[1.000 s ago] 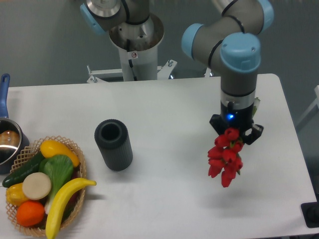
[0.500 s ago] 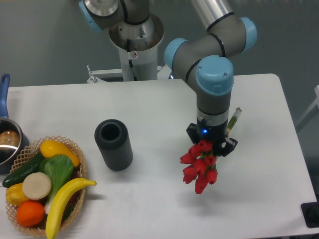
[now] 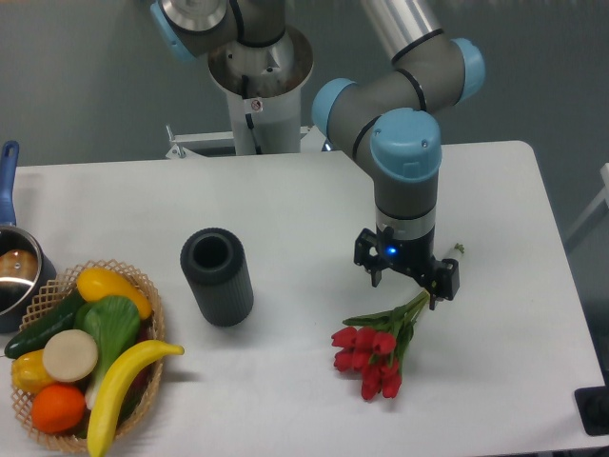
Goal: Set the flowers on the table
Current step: 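Open the gripper to release the tulips onto the table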
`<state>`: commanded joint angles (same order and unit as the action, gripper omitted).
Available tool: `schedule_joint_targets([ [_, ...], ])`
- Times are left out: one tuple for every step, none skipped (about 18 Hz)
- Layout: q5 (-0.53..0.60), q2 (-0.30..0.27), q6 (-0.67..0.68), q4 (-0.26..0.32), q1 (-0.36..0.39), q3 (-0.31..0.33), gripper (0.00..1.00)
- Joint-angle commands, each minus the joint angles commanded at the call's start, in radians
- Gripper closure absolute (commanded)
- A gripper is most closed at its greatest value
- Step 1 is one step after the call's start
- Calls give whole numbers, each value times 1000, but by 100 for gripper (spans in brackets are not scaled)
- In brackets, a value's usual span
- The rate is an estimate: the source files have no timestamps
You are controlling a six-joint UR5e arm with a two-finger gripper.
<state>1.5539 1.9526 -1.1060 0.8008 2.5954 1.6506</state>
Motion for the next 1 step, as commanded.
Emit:
schedule_joint_targets([
  [0,8,0,-2,0,-3,0],
])
